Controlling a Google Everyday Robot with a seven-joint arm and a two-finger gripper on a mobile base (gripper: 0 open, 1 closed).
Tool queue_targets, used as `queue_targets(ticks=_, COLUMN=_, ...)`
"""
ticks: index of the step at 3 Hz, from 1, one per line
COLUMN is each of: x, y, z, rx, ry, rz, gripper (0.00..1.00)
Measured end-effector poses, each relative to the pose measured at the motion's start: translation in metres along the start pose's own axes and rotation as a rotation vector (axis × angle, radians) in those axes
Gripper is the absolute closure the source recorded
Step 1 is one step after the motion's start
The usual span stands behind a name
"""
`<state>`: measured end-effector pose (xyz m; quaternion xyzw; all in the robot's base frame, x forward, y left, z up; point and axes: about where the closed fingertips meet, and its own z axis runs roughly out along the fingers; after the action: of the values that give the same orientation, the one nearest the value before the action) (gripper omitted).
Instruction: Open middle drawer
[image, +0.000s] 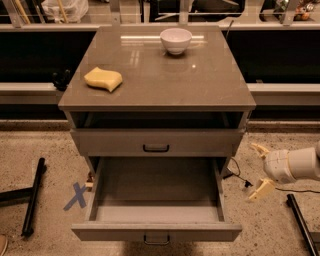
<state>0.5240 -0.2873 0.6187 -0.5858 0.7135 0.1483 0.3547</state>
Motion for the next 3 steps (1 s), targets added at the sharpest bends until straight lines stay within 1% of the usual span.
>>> queue_targets(ticks=1, x=-0.020, y=-0.030, z=-0.033, rx=0.085, ry=0.003, rz=-0.014, gripper=0.00)
queue_targets(ticks=2, x=-0.049, y=-0.069, z=-0.077, rx=0.196, ry=0.021, rz=-0.047, gripper=0.00)
queue_targets(ticks=3, x=-0.089, y=-0.101, z=-0.107, rx=0.261, ry=0.025, rz=-0.112, gripper=0.00)
